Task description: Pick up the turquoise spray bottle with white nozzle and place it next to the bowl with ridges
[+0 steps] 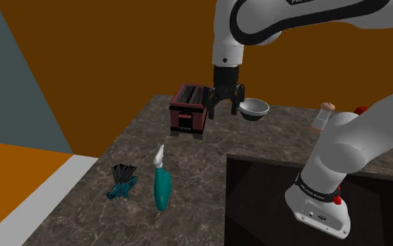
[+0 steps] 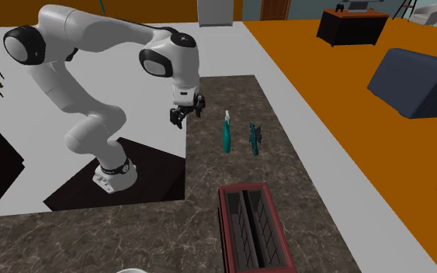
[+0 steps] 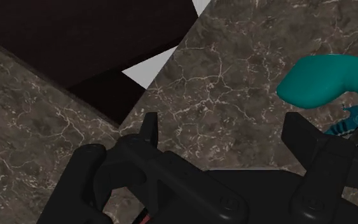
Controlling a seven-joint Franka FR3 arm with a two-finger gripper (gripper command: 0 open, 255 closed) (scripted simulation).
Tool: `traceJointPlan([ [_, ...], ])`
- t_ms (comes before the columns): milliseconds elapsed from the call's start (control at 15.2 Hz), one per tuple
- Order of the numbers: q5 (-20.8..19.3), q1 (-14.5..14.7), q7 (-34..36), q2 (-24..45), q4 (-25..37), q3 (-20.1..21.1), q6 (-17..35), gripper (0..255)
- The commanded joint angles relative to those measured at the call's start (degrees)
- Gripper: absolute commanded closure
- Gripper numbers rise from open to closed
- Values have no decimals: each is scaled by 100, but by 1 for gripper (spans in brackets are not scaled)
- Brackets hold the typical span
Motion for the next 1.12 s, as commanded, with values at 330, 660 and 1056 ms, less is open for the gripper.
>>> traceJointPlan([
  [330, 678, -46, 1425, 1277, 222, 616, 876, 0],
  [660, 1008, -40, 2357, 2330, 542, 955, 1570, 0],
  [1056, 1241, 80, 3391, 3705, 1109, 1167, 2409, 0],
])
